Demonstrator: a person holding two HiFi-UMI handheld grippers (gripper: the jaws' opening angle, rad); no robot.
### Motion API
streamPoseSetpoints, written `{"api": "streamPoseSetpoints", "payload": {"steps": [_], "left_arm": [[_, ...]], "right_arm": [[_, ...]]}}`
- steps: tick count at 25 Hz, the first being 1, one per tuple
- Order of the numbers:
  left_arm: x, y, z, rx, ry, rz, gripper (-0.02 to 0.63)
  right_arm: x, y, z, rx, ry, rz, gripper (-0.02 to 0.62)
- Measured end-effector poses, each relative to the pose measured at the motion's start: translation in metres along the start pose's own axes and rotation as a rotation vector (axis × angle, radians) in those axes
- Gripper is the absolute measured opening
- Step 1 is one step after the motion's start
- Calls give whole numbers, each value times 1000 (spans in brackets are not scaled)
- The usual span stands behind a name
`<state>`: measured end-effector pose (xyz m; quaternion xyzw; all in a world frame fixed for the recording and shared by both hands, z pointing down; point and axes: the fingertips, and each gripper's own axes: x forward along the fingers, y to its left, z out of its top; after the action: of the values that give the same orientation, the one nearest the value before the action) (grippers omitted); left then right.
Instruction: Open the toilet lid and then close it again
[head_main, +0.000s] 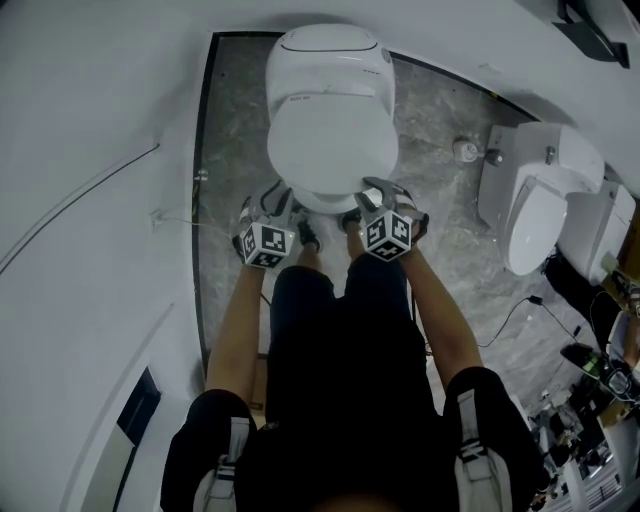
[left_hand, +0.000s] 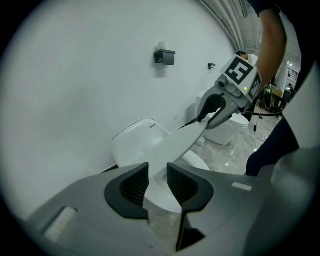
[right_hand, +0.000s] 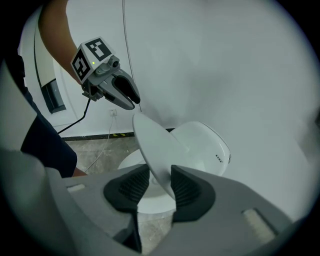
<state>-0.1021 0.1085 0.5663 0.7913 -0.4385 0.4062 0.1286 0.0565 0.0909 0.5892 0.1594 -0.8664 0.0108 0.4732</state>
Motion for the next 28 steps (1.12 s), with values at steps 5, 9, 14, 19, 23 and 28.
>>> {"api": "streamPoseSetpoints", "payload": {"steps": [5,9,14,19,23,28], "left_arm": [[5,-6,11,129,21,-18,103],[10,-9,15,264,61,-32,103],[15,-10,25,374,97,-20,100],[19,-10,37,397,113,-7,64],[21,-4,40,387,112,-8,63],[23,3,48,394,91,-27,63]], "right_arm": [[-5,-8,8,-26,-26,12,132],[-7,-15,13,-51,-46,28,126],[-10,-21,18,-82,-73,48,121],[-13,-29,22,-98,-96,61,115],[-13,-33,26,-93,-102,58,114],[-13,-43,30,-83,-101,31,109]]}}
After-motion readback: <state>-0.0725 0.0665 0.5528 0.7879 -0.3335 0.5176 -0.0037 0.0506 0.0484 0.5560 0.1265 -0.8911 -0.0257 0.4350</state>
